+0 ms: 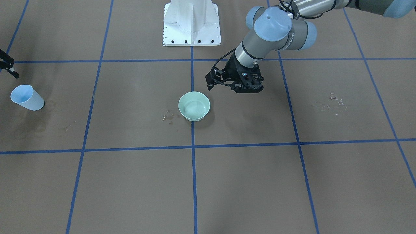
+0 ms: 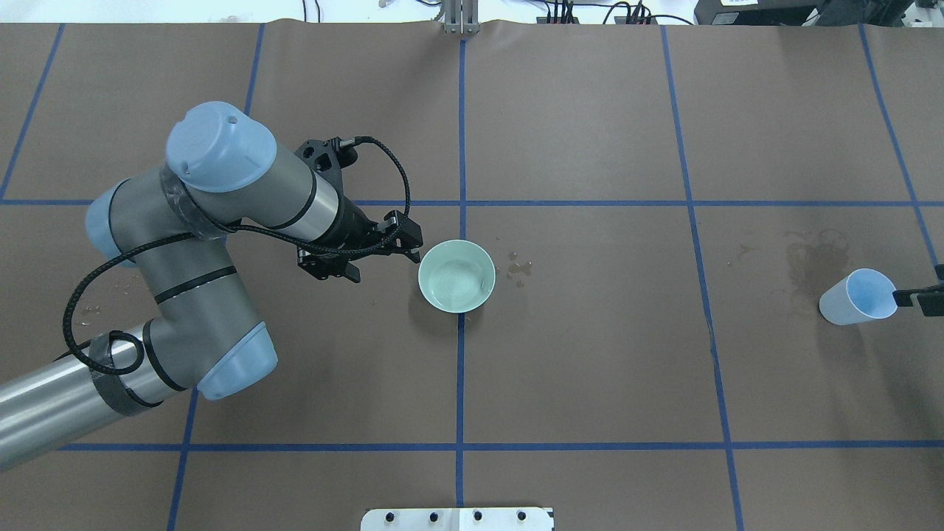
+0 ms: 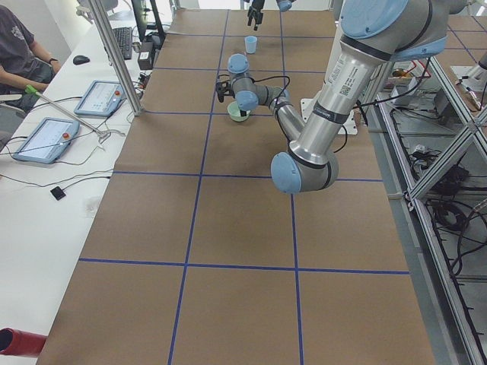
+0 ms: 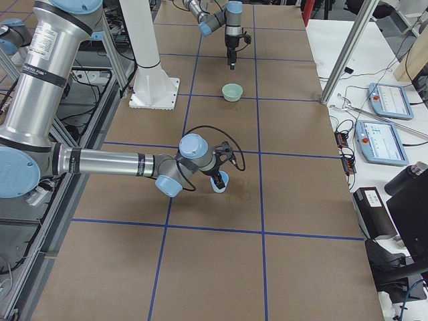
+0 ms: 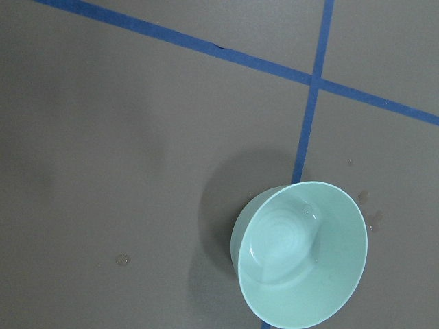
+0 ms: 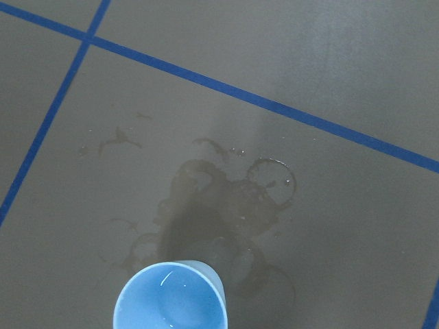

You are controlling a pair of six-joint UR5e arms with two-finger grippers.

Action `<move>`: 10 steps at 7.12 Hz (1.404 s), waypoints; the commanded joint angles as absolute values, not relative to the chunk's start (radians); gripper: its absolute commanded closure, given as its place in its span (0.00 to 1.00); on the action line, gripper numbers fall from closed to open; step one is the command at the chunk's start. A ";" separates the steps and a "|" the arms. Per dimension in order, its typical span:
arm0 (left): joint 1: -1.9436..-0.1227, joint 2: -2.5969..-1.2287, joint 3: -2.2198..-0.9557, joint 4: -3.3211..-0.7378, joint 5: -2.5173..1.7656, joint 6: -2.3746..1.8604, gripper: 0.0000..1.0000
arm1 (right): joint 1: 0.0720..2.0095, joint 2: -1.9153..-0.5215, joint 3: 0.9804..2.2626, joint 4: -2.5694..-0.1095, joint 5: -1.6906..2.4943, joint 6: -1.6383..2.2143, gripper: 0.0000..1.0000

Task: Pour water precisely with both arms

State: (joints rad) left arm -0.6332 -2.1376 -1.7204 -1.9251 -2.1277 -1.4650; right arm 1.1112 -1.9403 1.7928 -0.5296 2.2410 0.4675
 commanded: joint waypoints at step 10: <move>-0.644 -2.115 -1.733 -1.925 -2.125 -1.465 0.00 | 0.790 -1.974 1.651 -0.233 1.885 0.624 0.02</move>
State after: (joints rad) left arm -0.6432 -2.1161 -1.7333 -1.9252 -2.1246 -1.4660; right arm 0.8150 -1.9798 1.6599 -0.2371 1.9135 0.6200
